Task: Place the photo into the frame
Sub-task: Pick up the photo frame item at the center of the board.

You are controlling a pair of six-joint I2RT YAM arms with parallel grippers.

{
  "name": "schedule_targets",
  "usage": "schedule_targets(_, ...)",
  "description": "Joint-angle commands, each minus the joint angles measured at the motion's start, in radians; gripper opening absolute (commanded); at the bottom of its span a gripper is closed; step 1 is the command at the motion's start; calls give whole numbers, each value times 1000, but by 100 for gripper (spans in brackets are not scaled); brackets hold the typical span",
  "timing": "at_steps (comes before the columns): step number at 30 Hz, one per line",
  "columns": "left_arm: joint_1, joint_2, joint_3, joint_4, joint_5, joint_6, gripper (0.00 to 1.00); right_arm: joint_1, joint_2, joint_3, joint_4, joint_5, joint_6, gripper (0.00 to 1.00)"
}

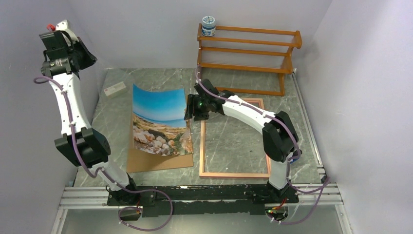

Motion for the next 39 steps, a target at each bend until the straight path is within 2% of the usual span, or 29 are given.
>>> schedule_targets(1,0,-102,81,-41,-88,81,3,-5,-82,28,57,-29,8,54)
schedule_targets(7,0,-125,191,-119,-142,69,3,-3,-157,-17,154,-44,35,54)
schedule_targets(16,0,-221,214,-79,-151,71,2,-11,-258,-77,255,-1,55,55)
schedule_targets(21,0,-278,151,-23,-127,133,3,-12,-306,-112,312,-21,8,56)
schedule_targets(26,1,-307,112,-8,-27,123,3,-14,-319,-127,331,-34,-9,69)
schedule_targets(30,-1,-337,80,44,107,61,2,-17,-341,-152,348,-29,-10,91)
schedule_targets(32,0,-358,68,74,178,22,3,-24,-373,-186,383,-16,-7,98)
schedule_targets(39,0,-416,46,169,339,-151,3,-87,-471,-269,518,-42,-10,99)
